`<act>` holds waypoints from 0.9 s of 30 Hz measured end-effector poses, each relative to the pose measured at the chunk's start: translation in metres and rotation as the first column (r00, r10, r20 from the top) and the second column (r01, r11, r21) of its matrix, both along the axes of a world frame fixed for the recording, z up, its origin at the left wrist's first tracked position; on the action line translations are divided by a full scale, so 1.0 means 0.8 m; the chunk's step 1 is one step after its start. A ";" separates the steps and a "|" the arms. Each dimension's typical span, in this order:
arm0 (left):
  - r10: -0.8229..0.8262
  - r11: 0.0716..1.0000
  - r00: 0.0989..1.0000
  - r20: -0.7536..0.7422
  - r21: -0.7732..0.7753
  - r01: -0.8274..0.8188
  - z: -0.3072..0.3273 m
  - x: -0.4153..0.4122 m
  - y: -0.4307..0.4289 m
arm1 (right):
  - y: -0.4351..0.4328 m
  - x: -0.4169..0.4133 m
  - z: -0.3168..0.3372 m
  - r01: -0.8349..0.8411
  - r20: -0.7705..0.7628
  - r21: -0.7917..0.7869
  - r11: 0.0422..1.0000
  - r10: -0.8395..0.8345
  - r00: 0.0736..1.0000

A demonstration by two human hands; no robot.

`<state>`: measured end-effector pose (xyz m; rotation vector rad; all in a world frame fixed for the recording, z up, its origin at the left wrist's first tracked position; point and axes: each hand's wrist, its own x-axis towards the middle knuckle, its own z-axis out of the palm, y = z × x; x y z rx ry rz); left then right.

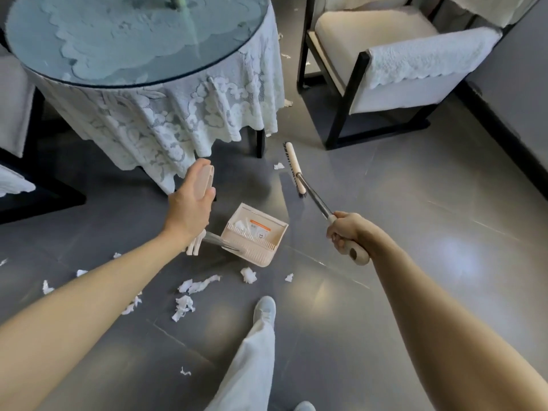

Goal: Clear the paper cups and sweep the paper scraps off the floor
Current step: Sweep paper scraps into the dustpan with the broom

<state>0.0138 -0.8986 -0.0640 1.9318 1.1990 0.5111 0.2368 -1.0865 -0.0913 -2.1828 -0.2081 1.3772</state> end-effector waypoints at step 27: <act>-0.047 0.998 0.993 -0.107 -0.037 0.043 0.014 -0.090 0.157 | 0.111 -0.048 -0.054 -0.263 -0.240 -0.295 0.919 0.196 0.951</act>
